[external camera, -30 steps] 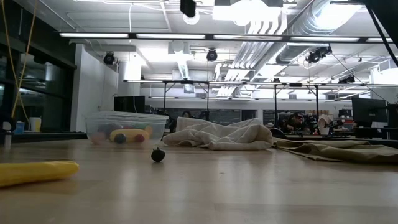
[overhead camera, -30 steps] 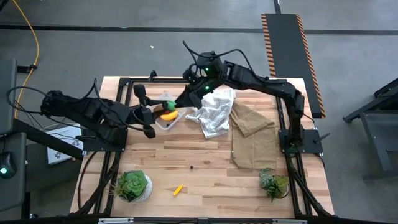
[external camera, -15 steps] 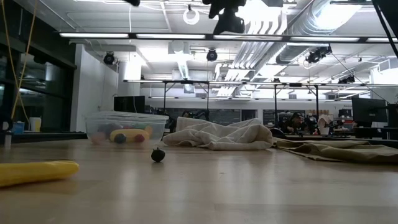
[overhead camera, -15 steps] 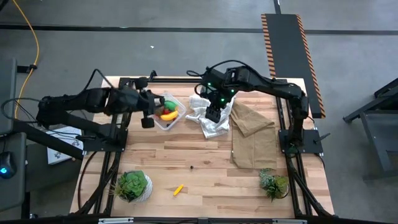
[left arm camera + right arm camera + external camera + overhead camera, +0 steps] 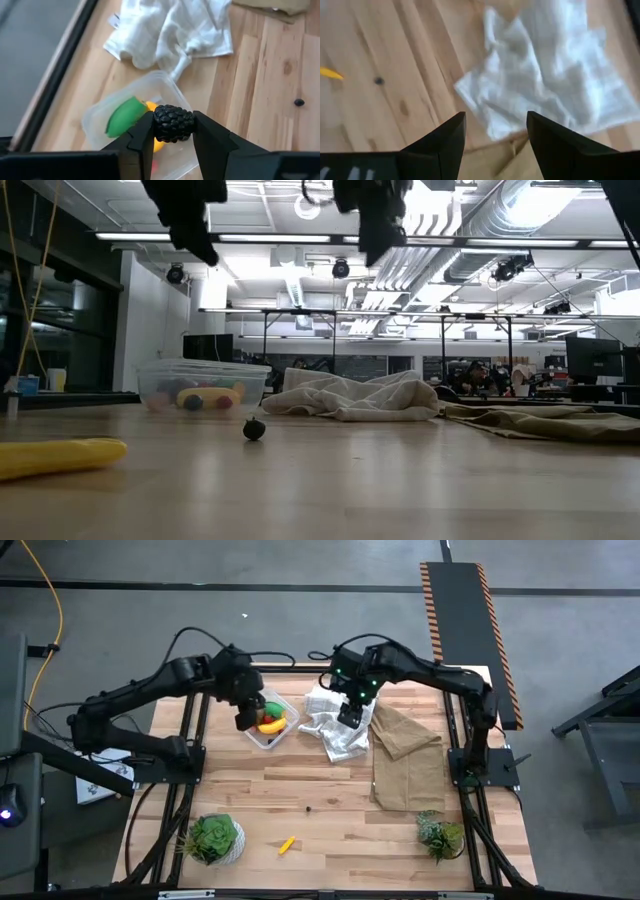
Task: Pick and placing Produce into tupperware
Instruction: Put the black blackberry into the transparent bin
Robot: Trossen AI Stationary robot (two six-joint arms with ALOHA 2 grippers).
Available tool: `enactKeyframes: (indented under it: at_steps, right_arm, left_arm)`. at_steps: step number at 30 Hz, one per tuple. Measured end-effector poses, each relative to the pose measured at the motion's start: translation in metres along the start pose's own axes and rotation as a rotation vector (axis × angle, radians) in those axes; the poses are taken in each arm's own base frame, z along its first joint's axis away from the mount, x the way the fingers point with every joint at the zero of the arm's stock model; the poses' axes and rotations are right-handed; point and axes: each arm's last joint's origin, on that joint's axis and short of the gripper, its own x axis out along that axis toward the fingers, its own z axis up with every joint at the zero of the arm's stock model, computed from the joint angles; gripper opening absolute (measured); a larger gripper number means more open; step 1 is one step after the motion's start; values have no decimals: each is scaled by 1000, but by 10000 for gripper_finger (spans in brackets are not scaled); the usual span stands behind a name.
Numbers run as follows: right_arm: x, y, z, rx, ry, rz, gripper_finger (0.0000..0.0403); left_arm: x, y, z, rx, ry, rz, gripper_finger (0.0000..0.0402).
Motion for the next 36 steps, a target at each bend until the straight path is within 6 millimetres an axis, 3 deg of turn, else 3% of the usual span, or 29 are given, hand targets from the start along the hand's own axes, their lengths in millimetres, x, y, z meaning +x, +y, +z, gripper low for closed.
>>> enactKeyframes:
  at_steps: [4,8,17,21,26,36]
  right_arm:
    - [28,-6,-18,16,66,-4,202]
    - [59,-4,-47,68,39,44,202]
    - [76,8,-123,361,-265,264,202]
    - [80,16,-146,437,-345,321,202]
    - [76,25,-156,427,-389,280,202]
    - [76,26,-156,394,-405,270,202]
  left_arm:
    - [14,5,3,-11,40,-18,103]
    - [20,5,5,-2,55,-45,105]
    - [23,5,6,6,45,-63,107]
    - [37,5,-2,-1,56,-64,105]
    - [62,5,-17,-70,54,-60,104]
    - [100,3,-53,-206,106,-21,106]
